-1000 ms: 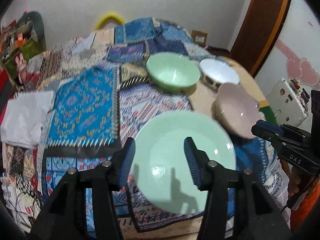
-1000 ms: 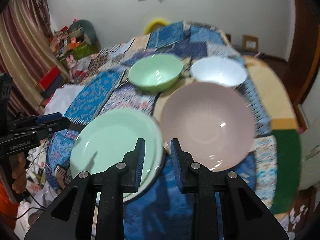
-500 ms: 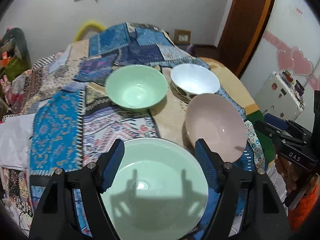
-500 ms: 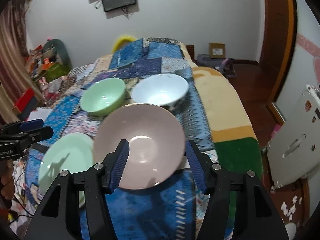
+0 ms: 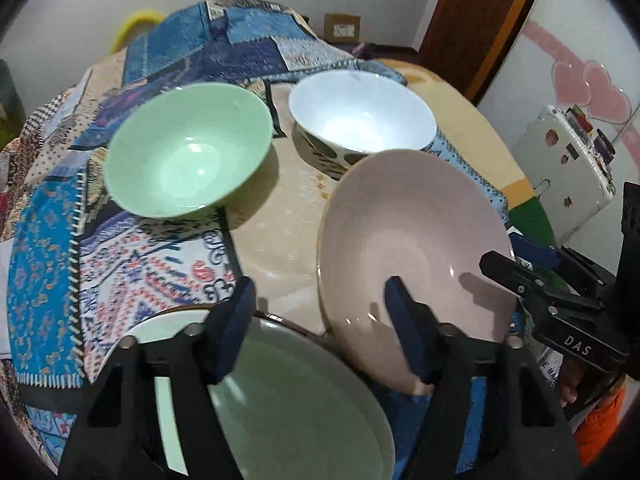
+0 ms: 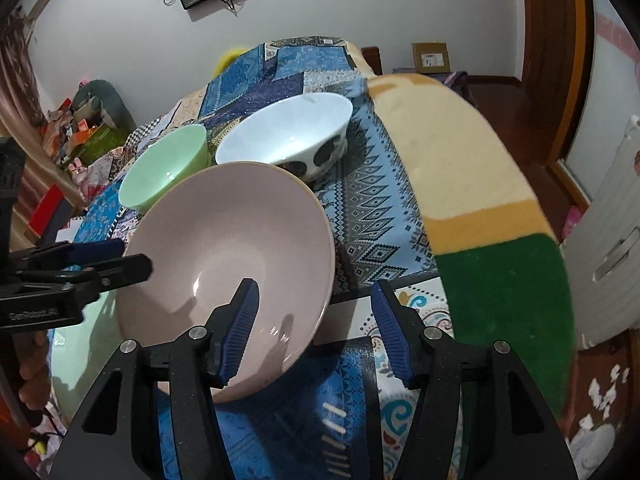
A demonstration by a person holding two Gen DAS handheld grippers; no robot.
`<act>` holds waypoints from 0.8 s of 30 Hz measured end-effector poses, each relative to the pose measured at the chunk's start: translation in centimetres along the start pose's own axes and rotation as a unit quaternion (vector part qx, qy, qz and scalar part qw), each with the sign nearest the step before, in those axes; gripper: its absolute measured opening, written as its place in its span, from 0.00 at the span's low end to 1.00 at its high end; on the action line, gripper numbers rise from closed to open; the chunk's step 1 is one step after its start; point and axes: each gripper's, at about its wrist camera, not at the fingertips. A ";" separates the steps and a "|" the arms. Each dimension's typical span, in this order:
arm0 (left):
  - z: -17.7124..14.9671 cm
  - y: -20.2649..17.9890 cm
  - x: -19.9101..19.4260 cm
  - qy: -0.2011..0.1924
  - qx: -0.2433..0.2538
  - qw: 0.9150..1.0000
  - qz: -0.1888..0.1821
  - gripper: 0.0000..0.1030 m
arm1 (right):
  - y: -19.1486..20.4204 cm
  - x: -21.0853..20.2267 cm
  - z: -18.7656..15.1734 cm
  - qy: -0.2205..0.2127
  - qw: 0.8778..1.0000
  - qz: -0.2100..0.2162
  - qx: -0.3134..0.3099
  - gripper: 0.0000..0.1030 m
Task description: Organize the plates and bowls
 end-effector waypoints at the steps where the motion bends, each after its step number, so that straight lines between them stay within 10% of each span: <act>1: 0.1 -0.1 0.3 0.003 0.000 1.000 -0.002 0.57 | 0.0 0.2 -0.1 0.002 1.000 0.003 0.002 0.47; 9: 0.1 -0.5 2.3 0.038 -0.002 0.999 -0.033 0.19 | 0.0 1.5 -0.6 0.018 0.999 0.037 0.008 0.20; 24: -0.5 -1.8 -0.2 0.021 0.003 0.999 -0.023 0.19 | 0.7 -0.8 -0.1 0.004 1.000 0.022 0.009 0.19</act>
Point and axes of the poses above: each gripper's, at about its wrist camera, not at the fingertips, and x roughly the way its jaws point, y to its left, z to its top, and after that the axes turned 6 degrees about -x, right-handed
